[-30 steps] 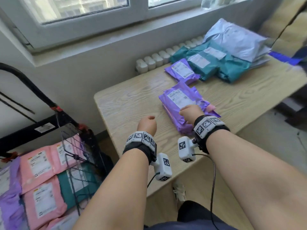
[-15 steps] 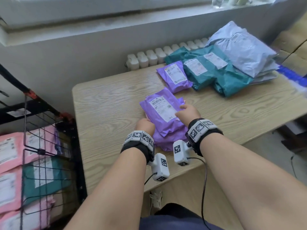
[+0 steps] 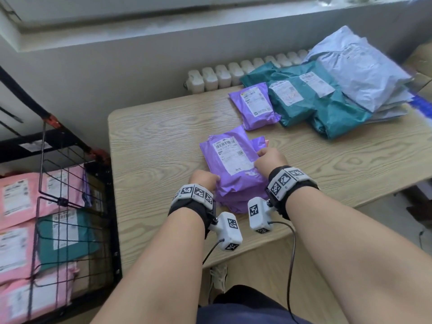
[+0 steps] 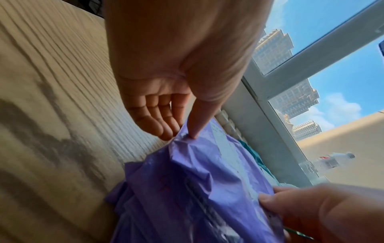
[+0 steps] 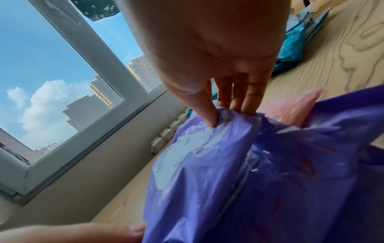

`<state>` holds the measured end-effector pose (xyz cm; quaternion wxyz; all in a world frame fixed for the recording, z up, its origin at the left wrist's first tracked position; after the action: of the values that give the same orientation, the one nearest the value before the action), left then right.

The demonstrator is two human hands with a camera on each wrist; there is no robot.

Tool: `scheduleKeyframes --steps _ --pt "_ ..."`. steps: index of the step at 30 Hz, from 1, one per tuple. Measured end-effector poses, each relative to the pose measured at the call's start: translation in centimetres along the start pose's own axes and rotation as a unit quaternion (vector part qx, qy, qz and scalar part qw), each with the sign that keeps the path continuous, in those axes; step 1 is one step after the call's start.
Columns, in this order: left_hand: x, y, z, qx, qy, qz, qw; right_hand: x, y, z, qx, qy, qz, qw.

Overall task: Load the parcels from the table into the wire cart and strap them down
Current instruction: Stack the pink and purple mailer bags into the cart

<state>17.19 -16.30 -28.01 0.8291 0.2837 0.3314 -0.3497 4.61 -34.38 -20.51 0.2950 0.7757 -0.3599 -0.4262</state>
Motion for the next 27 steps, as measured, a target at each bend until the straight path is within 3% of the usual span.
scheduleKeyframes --steps 5,10,20,27 --pt "-1.9 4.0 -0.1 -0.051 -0.024 0.051 0.997 -0.8 -1.2 -2.5 0.046 0.021 0.015 0.999" --pt "-3.8 10.2 -2.2 -0.114 -0.053 0.091 0.988 -3.0 -5.3 -7.7 0.055 0.051 -0.018 0.997" --pt "-9.4 29.0 -11.0 -0.16 -0.066 0.213 0.962 -12.0 -20.1 -21.2 0.034 0.127 -0.134 0.982" --pt "-11.6 42.0 -19.5 -0.143 -0.031 0.274 0.951 -20.9 -29.7 -30.2 0.008 0.185 -0.167 0.969"
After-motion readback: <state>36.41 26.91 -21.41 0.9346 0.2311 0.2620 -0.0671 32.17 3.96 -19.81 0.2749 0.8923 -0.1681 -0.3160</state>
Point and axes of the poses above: each hand's wrist, its own x-axis towards the middle knuckle, its own y-axis out of the back of the hand, z = x × y, the point moved 10 cm from there along x, towards the middle knuckle, and after that the axes turned 2 degrees about -z, right-handed, at the moved point
